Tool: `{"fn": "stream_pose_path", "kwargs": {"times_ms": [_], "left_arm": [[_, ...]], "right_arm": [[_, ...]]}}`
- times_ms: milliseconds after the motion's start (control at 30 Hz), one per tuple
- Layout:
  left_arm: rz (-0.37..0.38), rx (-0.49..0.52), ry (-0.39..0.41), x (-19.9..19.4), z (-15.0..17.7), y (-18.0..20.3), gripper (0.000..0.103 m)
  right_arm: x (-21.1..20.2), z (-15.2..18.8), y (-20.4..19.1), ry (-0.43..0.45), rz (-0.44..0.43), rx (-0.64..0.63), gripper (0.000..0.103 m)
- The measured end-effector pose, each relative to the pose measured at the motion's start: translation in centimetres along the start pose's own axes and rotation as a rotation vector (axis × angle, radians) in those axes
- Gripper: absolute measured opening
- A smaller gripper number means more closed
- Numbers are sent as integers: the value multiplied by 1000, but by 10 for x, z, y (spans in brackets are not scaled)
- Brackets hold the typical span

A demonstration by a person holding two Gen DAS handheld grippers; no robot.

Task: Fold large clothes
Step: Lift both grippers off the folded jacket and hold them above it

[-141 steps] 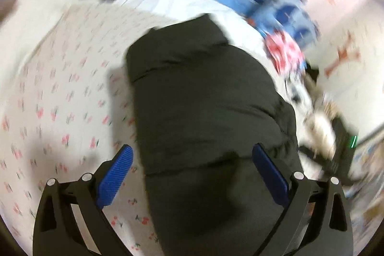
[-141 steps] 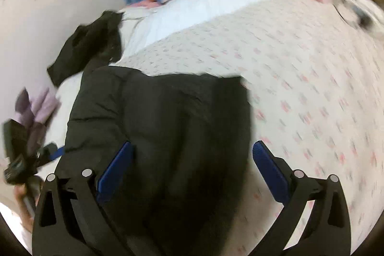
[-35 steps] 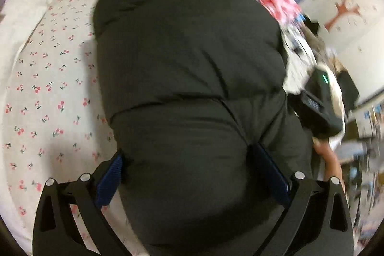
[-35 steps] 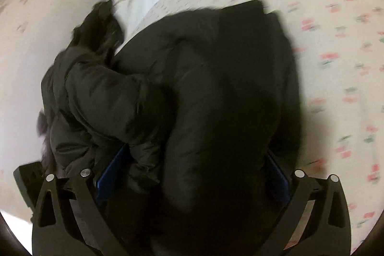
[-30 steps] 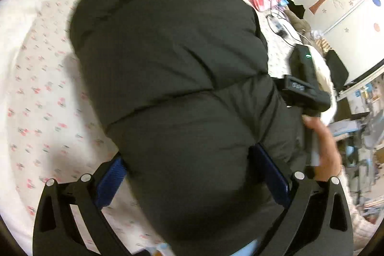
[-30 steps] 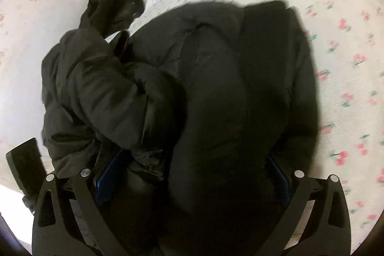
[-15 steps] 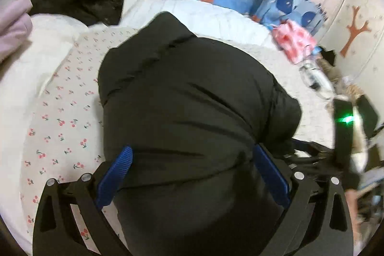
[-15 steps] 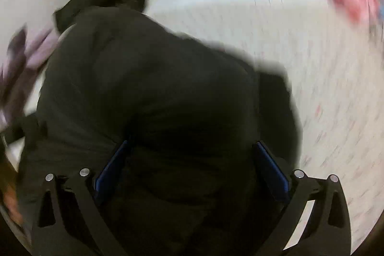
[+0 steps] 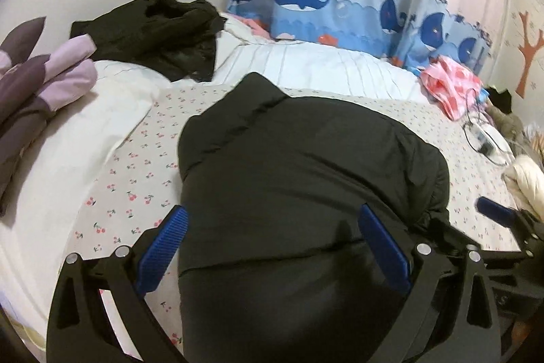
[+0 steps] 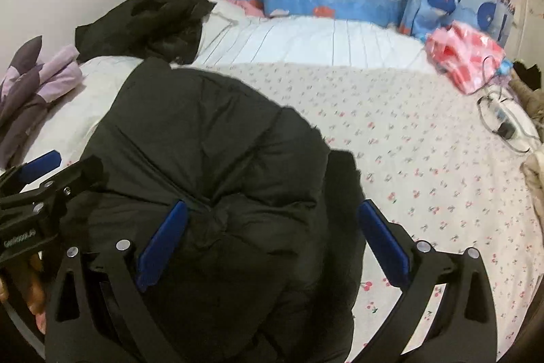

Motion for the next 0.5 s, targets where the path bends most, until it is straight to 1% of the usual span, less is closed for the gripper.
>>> {"fn": "stream_pose_path", "kwargs": {"times_ms": [67,100,133,200,233,300,333,367,500], "left_arm": [[-41,3,14,-3,-2,0,96],[-42,7,22,-5,-3,1,96],[-44,15,31,-6,-4,3,96],[-49,22,33,-8,-4,7,96],[-45,25,31,-8,-4,8,96],[-48,27,20,-6,-3,8,96],[-46,22,14,-5,-2,7,96],[-45,16,9,-5,-2,7,96],[-53,15,-7,-2,-1,6,96]], "right_arm": [[-14,-4,-7,51,20,-25,97],[-17,-4,-10,56,48,-39,97],[-15,-4,-14,48,58,-46,97],[-7,2,-16,5,9,-26,97],[-2,6,-17,-19,7,-14,97],[13,15,-14,-82,30,-11,97],[18,17,-10,-97,33,-10,97],[21,18,-9,-108,27,5,97],[20,13,-8,-103,1,33,97]]}}
Point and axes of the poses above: each gripper's, at about its wrist camera, not at the fingertips, and x roughly the way its jaws point, y to its right, z to its underside, the point moved 3 cm from there along x, roughly the way its jaws point, and after that the axes turned 13 degrees about y, right-handed, at the moved point
